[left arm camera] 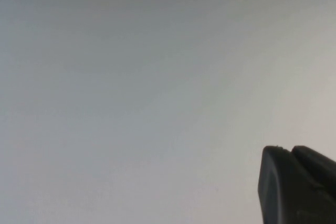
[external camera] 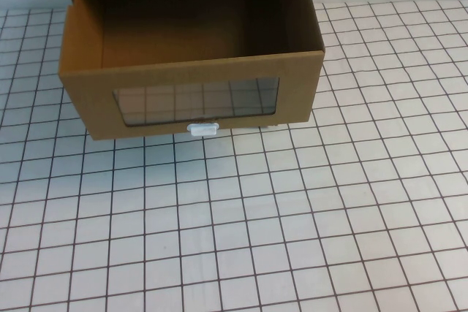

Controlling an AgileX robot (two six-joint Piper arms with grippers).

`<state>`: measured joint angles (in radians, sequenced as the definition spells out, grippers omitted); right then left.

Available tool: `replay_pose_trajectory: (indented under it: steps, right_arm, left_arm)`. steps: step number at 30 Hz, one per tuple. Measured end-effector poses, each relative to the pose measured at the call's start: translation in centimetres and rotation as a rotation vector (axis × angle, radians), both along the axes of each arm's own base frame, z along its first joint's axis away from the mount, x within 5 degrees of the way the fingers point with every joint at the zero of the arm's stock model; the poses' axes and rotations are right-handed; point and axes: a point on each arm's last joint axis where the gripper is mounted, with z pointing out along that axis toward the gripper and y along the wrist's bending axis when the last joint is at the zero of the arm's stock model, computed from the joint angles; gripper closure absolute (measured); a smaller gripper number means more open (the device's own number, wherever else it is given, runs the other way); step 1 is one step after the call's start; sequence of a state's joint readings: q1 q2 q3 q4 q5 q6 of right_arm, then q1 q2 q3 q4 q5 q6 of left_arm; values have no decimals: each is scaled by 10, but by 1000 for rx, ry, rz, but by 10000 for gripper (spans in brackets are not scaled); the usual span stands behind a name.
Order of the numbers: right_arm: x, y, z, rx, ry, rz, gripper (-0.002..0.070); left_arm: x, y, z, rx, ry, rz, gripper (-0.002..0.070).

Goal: Close the shoe box

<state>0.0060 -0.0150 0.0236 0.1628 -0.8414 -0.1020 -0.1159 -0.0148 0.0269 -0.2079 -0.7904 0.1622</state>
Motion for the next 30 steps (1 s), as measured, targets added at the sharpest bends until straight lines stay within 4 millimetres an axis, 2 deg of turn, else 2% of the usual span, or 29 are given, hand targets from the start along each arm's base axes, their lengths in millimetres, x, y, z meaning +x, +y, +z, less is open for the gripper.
replay_pose_trajectory:
  steps: [8, 11, 15, 20, 24, 30]
  right_arm:
    - [-17, -2, 10, 9, -213, -25, 689]
    - [-19, 0, 17, 0, -236, 4, 689]
    - [-27, 6, 42, -66, -255, 20, 689]
    - [-39, 11, 73, -119, -264, 34, 690]
    - [-55, 11, 96, -88, -333, 100, 689]
    - [-81, 12, 129, -93, -459, 116, 690]
  left_arm:
    - [-15, 4, 11, -39, -200, 23, 679]
    - [-22, 5, 26, -57, -258, 10, 679]
    - [-32, 5, 54, -59, -294, -4, 679]
    - [-41, 3, 86, -1, -217, 10, 679]
    - [-51, 2, 108, 56, -161, 25, 679]
    - [-76, 2, 146, 77, -178, 9, 679]
